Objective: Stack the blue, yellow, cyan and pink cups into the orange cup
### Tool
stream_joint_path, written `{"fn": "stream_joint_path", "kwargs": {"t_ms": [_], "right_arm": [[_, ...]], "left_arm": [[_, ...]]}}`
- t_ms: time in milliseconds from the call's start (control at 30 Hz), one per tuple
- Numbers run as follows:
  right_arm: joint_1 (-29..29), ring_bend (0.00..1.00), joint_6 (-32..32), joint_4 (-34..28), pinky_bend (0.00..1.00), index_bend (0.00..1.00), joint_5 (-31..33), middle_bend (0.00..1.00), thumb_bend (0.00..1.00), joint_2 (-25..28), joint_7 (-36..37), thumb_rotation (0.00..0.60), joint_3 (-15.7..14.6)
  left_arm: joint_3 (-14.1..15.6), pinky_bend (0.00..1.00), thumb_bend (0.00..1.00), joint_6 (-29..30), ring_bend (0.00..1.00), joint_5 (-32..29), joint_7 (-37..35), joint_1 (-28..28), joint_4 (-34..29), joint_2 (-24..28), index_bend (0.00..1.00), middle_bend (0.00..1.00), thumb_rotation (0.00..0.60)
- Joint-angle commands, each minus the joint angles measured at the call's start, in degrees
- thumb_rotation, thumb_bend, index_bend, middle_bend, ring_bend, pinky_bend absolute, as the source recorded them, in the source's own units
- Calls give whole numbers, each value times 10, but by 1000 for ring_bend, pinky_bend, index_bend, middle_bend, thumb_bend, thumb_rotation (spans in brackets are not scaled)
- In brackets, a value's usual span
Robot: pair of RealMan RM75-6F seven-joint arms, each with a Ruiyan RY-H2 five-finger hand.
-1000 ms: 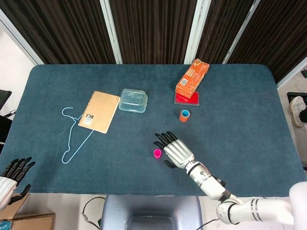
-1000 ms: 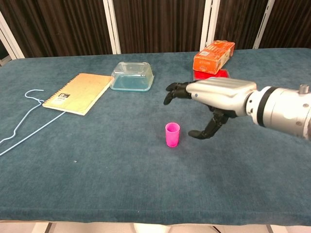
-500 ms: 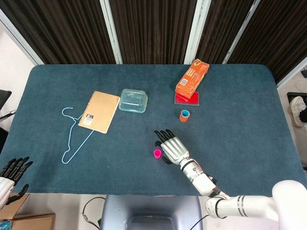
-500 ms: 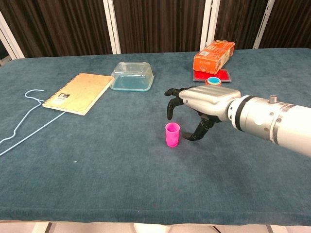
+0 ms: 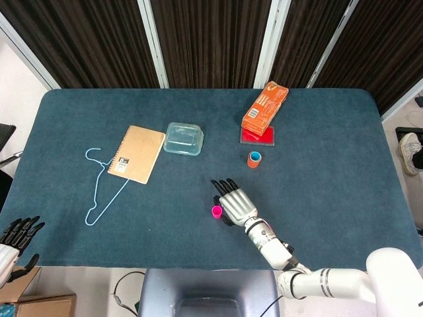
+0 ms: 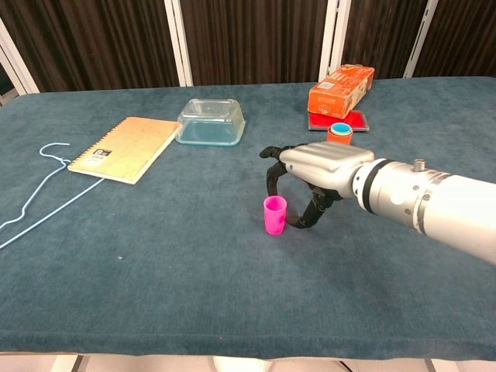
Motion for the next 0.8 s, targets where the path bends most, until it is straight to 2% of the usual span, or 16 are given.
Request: {"fn": "stream_joint_path", "kwargs": {"t_ms": [33,533,667,800], "right_arm": [[2,0,1,4,113,567,3,3,452,-4,-2,600,0],[1,0,16,13,162,619,-1,41,454,-15,22,600,15],[-6,0,38,2,163,619,-14,41,454,2,50,600,37],[-7,0,68,16,162,619,-19,42,454,18,64,600,72]], "left_arm": [[0,76,434,0,0,-1,0,0,0,0,0,0,600],[-2,76,434,4,0,-1,-4,2,3,0,0,0,600],[0,76,433,2,0,0,-2,2,4,-1,0,0,600],[0,76,435,1,0,1,1,1,3,-2,0,0,600]]}}
